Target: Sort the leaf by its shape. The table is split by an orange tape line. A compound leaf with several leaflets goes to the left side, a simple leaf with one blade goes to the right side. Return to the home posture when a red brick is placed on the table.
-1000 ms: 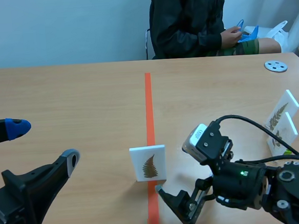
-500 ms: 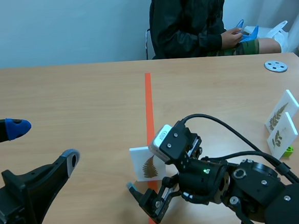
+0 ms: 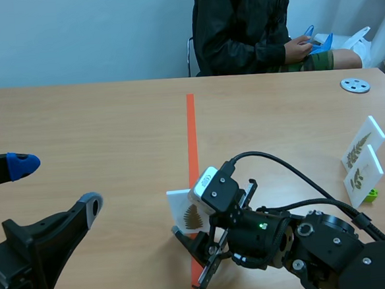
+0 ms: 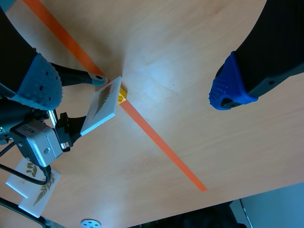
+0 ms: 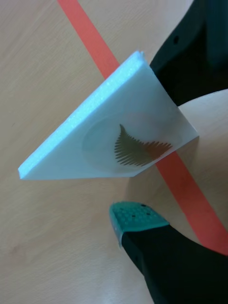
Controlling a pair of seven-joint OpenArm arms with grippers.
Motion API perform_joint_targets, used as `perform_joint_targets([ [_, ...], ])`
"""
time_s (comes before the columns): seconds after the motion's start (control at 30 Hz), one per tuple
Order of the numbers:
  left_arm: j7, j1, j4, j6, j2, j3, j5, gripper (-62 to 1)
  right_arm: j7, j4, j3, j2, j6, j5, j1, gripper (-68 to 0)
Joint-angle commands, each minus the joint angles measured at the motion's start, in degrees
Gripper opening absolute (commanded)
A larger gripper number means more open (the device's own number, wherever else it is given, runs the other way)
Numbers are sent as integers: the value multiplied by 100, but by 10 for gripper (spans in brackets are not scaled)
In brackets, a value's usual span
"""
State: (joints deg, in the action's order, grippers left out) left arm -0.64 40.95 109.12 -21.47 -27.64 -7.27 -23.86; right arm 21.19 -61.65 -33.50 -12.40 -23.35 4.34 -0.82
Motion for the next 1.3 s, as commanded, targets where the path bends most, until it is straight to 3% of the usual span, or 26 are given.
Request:
perform_joint_targets([
  [0.0,-83,-7,33,-9,31,17,-37,14,72,-57,31,-33,-22,-42,15,-387],
  [0.37,-83,-20,33,-9,33,17,-37,14,-24,-57,33,-76,-20,-42,-111,-479],
  [0.7,-83,-20,33,-9,33,17,-37,14,251,-72,57,-76,-20,-42,-109,-657],
  [0.97,-83,-20,33,-9,33,17,-37,14,238,-629,566,-96,-94,-46,-186,-662],
  [1.27,-83,-20,33,-9,33,17,-37,14,155,-1792,1773,-330,-420,-289,-1067,-662],
])
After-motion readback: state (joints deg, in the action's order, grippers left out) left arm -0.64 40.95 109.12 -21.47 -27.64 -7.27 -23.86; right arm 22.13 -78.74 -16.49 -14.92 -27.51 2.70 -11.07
